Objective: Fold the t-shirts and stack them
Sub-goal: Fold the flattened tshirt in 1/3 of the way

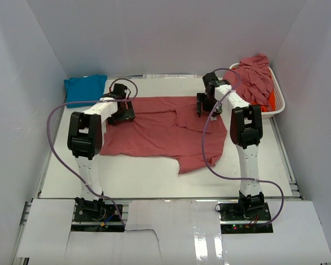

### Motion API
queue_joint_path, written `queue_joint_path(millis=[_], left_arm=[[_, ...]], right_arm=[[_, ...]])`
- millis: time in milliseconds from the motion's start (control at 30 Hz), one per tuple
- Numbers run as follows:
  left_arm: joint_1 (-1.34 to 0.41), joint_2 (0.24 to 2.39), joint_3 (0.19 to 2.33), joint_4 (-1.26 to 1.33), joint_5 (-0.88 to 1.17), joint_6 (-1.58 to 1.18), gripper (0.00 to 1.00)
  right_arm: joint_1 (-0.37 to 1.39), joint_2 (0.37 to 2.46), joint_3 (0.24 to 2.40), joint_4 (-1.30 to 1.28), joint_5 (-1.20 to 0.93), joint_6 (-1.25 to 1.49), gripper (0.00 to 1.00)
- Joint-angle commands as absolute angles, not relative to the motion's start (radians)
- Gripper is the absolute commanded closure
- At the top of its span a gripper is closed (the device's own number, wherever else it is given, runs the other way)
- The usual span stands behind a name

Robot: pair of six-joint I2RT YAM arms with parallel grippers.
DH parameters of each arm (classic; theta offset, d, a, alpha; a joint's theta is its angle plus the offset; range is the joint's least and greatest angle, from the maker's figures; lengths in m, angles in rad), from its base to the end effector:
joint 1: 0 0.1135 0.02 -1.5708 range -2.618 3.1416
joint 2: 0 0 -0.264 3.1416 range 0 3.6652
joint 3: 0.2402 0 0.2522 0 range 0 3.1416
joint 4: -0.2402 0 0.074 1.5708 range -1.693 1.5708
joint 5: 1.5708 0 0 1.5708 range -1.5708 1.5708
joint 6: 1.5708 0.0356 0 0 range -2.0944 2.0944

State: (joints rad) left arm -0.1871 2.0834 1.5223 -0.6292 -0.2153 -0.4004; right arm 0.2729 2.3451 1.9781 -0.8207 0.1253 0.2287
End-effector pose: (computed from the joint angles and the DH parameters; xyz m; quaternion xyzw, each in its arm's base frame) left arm 0.4231 -0.0724 0.1630 -0.1241 0.9686 0.0465 0.2105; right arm 0.4785 0.1293 0.1689 -0.0097 0.9798 -0.0124 0.1993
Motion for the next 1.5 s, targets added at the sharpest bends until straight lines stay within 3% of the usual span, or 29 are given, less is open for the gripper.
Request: queue_joint_path(millis=[0, 467, 1000, 1133, 1367, 1467], left_arm=[[-0.19, 2.209, 1.523, -0.624, -0.233, -0.402, 0.02], [-0.143, 2.284, 1.657, -0.623, -0.206, -0.425, 0.02], [-0.132, 2.132, 2.046, -0.802, -0.229, -0.413, 0.02], [-0.13, 1.993, 1.941, -0.818, -0.183, -0.48, 0.02], [-0.193, 1.629, 1.457, -0.775, -0.071, -0.583, 0.02], [-0.228, 1.493, 1.355, -0.79, -0.049, -0.589, 0.02]], right_arm=[[0.249, 2.459, 2.019, -0.785, 0.161, 0.235, 0.19], [0.193, 2.554, 2.224, -0.706, 0.114, 0.207, 0.18], [0.186, 2.209, 2.172, -0.561, 0.078, 0.207, 0.16], [0.192, 2.036, 2.068, -0.584, 0.054, 0.256, 0.16], [0.201, 1.663, 1.561, -0.64, -0.058, 0.345, 0.19], [0.213, 1.494, 1.341, -0.69, -0.083, 0.377, 0.19]])
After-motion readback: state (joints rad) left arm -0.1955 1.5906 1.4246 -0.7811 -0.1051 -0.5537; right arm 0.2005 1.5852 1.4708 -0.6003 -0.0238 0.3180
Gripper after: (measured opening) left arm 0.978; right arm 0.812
